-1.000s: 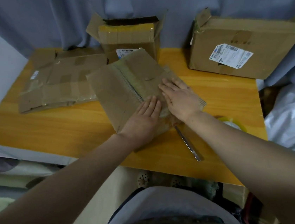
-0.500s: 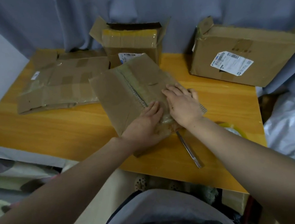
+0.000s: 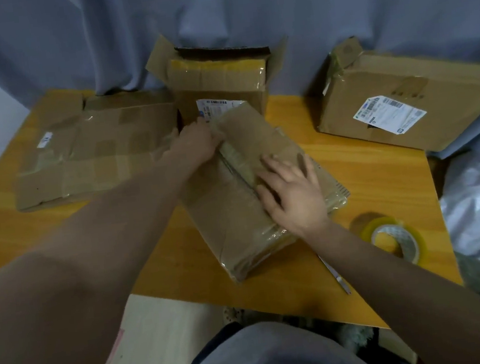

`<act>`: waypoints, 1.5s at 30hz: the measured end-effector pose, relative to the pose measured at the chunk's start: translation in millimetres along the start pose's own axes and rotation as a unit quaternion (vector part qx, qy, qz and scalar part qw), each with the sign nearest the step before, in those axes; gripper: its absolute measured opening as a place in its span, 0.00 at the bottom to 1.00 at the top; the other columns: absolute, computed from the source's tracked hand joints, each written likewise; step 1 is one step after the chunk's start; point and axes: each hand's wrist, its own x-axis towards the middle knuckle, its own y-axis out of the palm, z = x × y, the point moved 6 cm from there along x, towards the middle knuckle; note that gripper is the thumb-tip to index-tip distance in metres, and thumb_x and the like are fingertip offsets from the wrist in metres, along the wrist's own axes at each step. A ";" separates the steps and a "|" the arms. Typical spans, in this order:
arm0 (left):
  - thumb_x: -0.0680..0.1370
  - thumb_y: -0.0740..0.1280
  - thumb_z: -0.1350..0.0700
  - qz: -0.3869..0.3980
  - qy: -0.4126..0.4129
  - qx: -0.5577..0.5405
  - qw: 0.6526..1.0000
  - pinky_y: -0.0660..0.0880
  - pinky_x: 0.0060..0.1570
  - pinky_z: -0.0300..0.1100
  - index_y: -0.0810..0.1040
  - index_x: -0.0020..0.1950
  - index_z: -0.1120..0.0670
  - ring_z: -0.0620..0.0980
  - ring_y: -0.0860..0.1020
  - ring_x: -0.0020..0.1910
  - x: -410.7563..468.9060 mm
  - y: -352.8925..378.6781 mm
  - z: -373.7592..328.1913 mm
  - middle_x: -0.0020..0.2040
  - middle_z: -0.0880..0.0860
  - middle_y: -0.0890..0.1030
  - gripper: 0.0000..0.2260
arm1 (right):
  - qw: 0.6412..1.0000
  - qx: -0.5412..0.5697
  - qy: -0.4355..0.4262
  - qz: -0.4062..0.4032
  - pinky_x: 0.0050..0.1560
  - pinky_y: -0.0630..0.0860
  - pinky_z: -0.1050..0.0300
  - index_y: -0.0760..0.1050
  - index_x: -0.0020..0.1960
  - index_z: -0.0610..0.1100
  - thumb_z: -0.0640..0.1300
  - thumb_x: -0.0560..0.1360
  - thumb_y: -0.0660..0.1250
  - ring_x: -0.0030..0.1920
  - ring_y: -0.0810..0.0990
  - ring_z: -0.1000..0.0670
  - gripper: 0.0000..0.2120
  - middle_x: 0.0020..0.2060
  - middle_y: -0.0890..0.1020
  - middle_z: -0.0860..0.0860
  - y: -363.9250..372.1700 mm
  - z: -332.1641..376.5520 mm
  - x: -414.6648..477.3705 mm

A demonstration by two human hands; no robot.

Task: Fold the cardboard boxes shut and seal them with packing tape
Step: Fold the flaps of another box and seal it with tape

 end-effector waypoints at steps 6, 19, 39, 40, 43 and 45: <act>0.81 0.58 0.44 0.030 0.005 -0.081 0.996 0.65 0.39 0.45 0.76 0.55 0.68 0.55 0.71 0.41 8.2 -9.7 -3.5 0.38 0.59 0.73 0.25 | 0.865 0.145 0.477 -0.049 0.73 0.44 0.41 0.56 0.76 0.52 0.53 0.73 0.68 0.76 0.47 0.42 0.35 0.76 0.48 0.43 -25.9 -65.1 -34.5; 0.78 0.63 0.42 -0.060 -0.048 -0.219 0.973 0.66 0.37 0.44 0.70 0.37 0.54 0.51 0.71 0.36 -52.2 -97.9 28.2 0.33 0.50 0.69 0.18 | 0.845 0.367 0.388 0.033 0.47 0.80 0.44 0.76 0.53 0.48 0.54 0.74 0.68 0.44 0.79 0.45 0.12 0.44 0.80 0.49 -85.1 -38.6 -2.7; 0.75 0.69 0.44 -0.125 -0.271 -0.387 0.872 0.78 0.39 0.49 0.79 0.47 0.64 0.56 0.77 0.36 -215.8 -73.0 150.8 0.39 0.58 0.79 0.21 | 0.985 0.115 0.117 0.061 0.60 0.73 0.45 0.77 0.55 0.43 0.62 0.69 0.71 0.58 0.75 0.42 0.25 0.57 0.77 0.44 -85.1 47.9 136.2; 0.75 0.69 0.45 -0.105 -0.267 -0.407 0.867 0.79 0.37 0.47 0.80 0.49 0.64 0.55 0.77 0.33 -214.6 -56.5 141.2 0.38 0.58 0.79 0.21 | 0.984 0.109 0.124 0.065 0.64 0.69 0.47 0.74 0.62 0.44 0.60 0.70 0.70 0.63 0.72 0.41 0.27 0.62 0.74 0.42 -76.8 40.4 139.3; 0.76 0.69 0.49 -0.028 -0.271 -0.470 0.840 0.82 0.34 0.44 0.75 0.60 0.66 0.52 0.80 0.33 -204.4 -9.2 110.6 0.42 0.58 0.80 0.22 | 0.985 0.004 0.102 0.140 0.72 0.53 0.40 0.63 0.73 0.52 0.61 0.74 0.64 0.75 0.53 0.39 0.31 0.74 0.60 0.41 -41.7 34.4 130.9; 0.79 0.66 0.52 0.010 -0.277 -0.468 0.839 0.82 0.36 0.46 0.68 0.69 0.64 0.53 0.82 0.35 -195.5 14.9 96.2 0.46 0.59 0.81 0.23 | 0.978 -0.020 0.066 0.198 0.71 0.43 0.33 0.55 0.75 0.59 0.64 0.77 0.58 0.76 0.41 0.41 0.30 0.77 0.49 0.46 -18.4 43.8 111.3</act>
